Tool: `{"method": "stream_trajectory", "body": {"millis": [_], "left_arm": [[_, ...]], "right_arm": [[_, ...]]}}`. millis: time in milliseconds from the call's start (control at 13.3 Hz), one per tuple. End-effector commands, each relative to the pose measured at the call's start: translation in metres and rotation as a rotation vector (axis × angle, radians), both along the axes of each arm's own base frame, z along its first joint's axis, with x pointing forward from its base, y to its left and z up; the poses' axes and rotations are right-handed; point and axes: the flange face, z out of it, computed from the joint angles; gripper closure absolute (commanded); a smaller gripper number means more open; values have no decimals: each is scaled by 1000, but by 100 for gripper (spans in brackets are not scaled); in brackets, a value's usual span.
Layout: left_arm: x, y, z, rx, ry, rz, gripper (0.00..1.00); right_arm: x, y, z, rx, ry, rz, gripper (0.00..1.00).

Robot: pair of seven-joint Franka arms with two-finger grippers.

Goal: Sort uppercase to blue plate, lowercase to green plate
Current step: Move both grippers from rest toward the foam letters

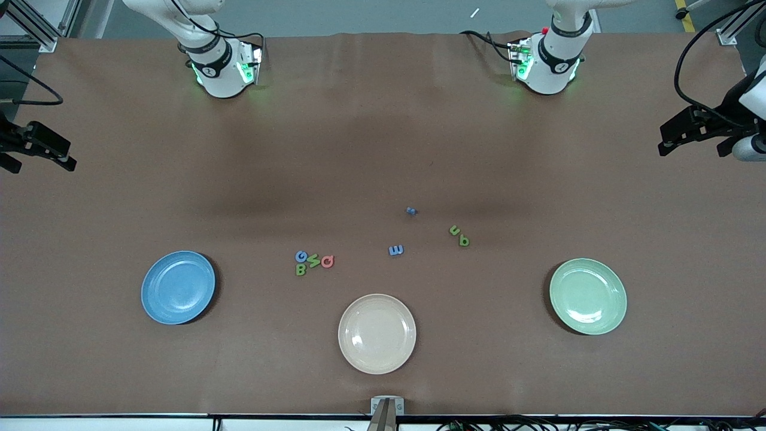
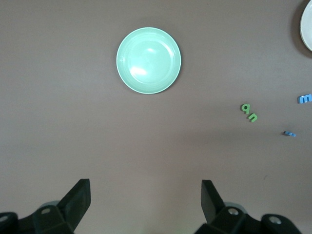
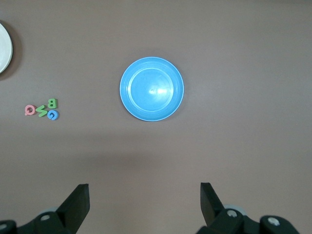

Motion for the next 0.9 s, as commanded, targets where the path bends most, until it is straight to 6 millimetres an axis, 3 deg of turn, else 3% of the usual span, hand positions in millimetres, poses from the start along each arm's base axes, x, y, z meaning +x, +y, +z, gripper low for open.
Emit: {"method": "stream_trajectory", "body": {"millis": [0,225,526,676,826], "left_arm": [[-8,3,8,7,3,-2,0],[-4,-1,3,6,19,3,0],[23,-9,-41,-2,70,28,0],[38,-23,-63,-10,65,61,0],[44,-47,-99,-15,45,93,0]], "right_arm": [[-7,1,6,1,-1,-18,0],[-7,1,8,1,-6,-16,0],[-7,1,8,0,-5,-11,0],[0,4,0,3,9,-5,0],[6,18,-9,4,23,17,0]]}}
